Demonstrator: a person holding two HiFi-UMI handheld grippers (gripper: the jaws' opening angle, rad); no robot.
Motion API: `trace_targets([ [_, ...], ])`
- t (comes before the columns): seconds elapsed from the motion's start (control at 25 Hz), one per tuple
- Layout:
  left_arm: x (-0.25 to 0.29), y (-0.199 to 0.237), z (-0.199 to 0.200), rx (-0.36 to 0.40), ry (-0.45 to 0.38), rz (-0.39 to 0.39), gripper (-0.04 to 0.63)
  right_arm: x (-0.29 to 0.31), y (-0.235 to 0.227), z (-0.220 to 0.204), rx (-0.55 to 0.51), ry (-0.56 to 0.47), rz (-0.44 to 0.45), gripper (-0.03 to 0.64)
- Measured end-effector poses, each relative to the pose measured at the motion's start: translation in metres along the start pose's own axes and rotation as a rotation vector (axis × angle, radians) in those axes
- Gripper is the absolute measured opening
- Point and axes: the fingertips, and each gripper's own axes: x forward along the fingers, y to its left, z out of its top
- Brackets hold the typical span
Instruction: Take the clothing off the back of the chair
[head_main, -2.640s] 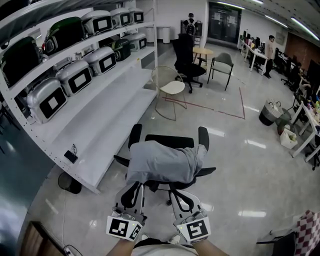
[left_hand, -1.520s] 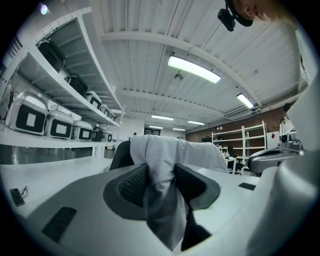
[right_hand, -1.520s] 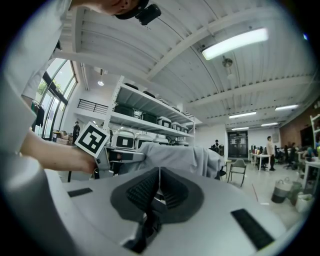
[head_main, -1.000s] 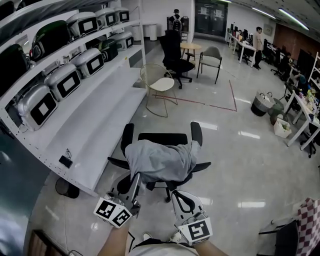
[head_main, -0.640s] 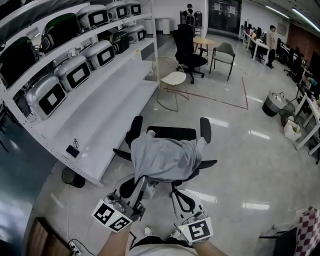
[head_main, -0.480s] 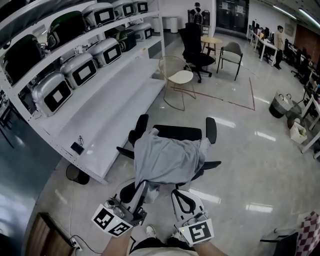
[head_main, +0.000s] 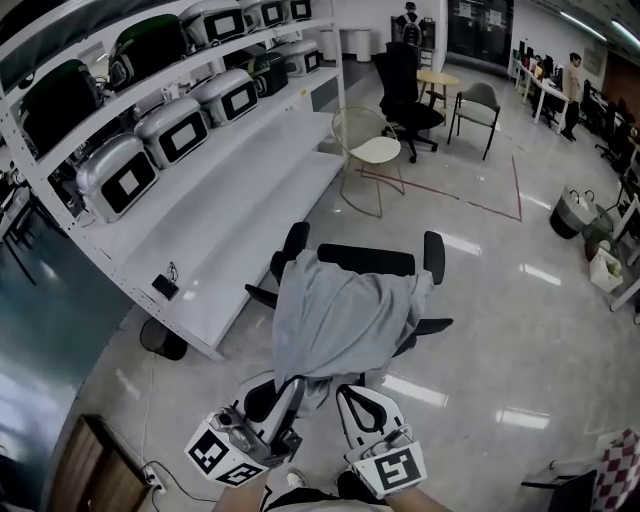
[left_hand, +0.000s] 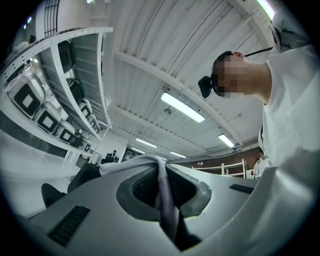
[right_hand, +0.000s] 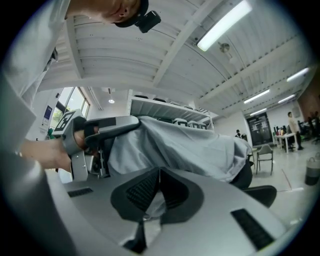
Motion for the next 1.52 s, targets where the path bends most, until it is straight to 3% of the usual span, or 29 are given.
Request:
trace_targets([
  [0.28, -0.041, -0.025, 0.017, -0.013, -0.028, -0.111, 0.027, -0.010, 0.042, -0.001, -0.021, 0.000, -0.042, 0.018],
  [0.48, -0.084, -0.028, 0.028, -0.049, -0.033, -0.128, 0.026, -0.021, 0.087, -0.002, -0.051, 0.021, -0.082, 0.017],
  [0.8, -0.128, -0.058, 0.027, -0.108, 0.013, -0.231, 0.026, -0.037, 0.140, 0.003, -0.102, 0.020, -0.137, 0.017],
  [1.04, -0.167, -0.068, 0.011, -0.142, 0.063, -0.232, 0.026, -0.056, 0.170, -0.006, -0.128, 0.052, -0.162, 0.018],
  [1.36, -0.208, -0.087, 0.009, -0.208, 0.040, -0.268, 0.025, -0.085, 0.213, -0.018, -0.122, 0.108, -0.177, 0.017],
  [1.52, -0.225, -0.090, 0.017, -0.204, 0.017, -0.225, 0.025, -0.091, 0.228, -0.012, -0.132, 0.102, -0.159, 0.018],
])
